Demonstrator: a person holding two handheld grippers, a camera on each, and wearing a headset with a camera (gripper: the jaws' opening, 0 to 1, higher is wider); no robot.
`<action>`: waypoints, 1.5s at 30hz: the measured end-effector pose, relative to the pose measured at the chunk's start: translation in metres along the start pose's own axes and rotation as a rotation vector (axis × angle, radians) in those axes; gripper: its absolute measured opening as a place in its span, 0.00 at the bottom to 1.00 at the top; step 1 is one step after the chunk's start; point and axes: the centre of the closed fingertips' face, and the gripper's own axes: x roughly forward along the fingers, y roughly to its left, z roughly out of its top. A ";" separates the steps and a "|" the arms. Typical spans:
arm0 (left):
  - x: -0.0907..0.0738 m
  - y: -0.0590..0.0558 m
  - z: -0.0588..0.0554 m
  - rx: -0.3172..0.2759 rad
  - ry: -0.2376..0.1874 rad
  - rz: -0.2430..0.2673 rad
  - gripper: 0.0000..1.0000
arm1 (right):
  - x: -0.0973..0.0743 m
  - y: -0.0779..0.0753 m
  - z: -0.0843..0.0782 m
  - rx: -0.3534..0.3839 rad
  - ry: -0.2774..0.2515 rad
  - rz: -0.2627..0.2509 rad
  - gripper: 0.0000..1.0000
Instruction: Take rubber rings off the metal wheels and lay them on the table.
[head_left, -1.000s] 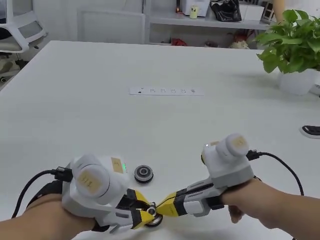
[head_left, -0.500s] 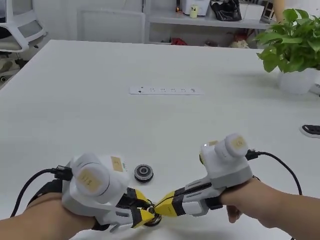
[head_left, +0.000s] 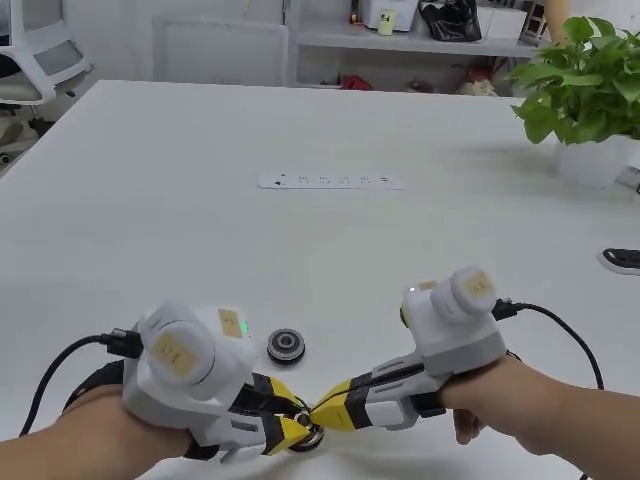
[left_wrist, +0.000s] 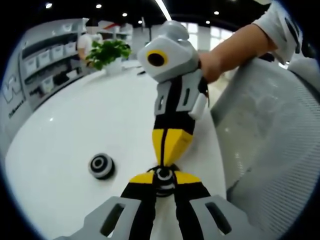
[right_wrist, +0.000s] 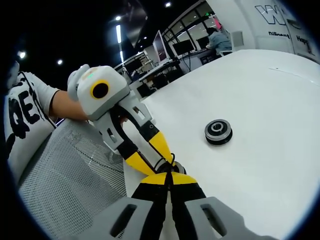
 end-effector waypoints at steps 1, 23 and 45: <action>0.000 0.000 0.000 -0.003 0.001 -0.003 0.14 | 0.000 0.000 0.000 0.000 -0.001 -0.002 0.00; -0.011 -0.006 0.006 0.077 0.016 -0.020 0.22 | -0.003 -0.003 -0.001 0.012 -0.010 -0.010 0.00; -0.037 0.003 0.018 0.064 -0.039 0.023 0.34 | -0.003 0.000 0.001 0.009 -0.012 -0.003 0.00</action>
